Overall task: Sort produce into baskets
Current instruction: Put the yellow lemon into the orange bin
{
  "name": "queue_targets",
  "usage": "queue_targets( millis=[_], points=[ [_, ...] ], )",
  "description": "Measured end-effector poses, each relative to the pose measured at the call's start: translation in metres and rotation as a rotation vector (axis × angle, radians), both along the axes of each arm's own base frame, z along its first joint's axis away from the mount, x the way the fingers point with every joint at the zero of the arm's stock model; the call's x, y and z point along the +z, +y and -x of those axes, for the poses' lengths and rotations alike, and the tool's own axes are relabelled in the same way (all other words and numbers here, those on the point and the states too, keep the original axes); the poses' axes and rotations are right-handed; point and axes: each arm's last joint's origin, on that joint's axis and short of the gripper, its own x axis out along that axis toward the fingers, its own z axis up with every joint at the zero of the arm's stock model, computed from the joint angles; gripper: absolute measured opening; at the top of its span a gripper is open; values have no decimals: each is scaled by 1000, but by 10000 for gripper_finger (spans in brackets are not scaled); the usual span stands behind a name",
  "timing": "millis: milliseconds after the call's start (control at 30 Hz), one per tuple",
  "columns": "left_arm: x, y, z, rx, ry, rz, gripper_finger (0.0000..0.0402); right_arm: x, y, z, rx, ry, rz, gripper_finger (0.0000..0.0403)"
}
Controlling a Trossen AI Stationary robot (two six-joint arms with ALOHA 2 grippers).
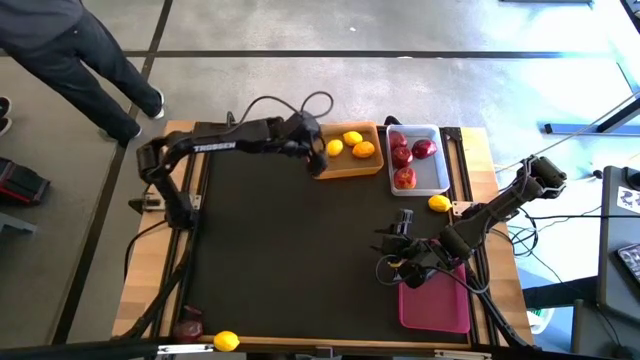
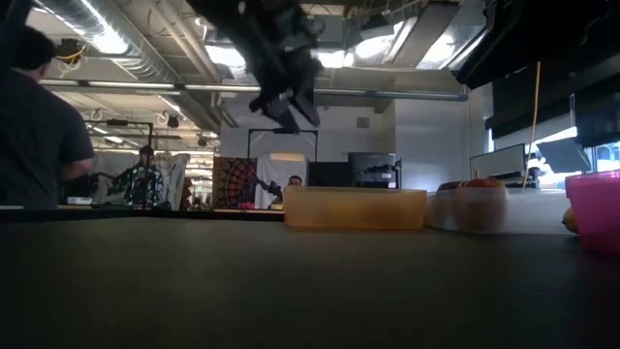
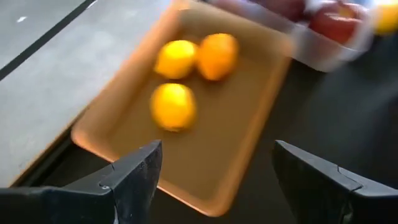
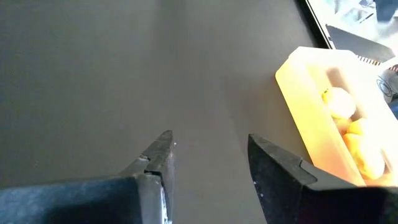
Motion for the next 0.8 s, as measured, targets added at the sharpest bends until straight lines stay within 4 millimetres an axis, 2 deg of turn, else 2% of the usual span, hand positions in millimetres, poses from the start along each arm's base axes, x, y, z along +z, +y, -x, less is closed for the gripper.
queue_targets(
  millis=[100,233,467,800],
  points=[
    [10,-28,1,-77,17,0,300,0,0,0,0,-2,-1,156],
    [14,-63,3,-156,68,27,300,0,0,0,0,-6,-4,156],
    [8,-118,9,-225,182,113,300,1,1,-2,10,-16,-4,156],
    [2,-208,28,-322,310,180,300,1,1,-2,10,-17,-5,156]
  ],
)
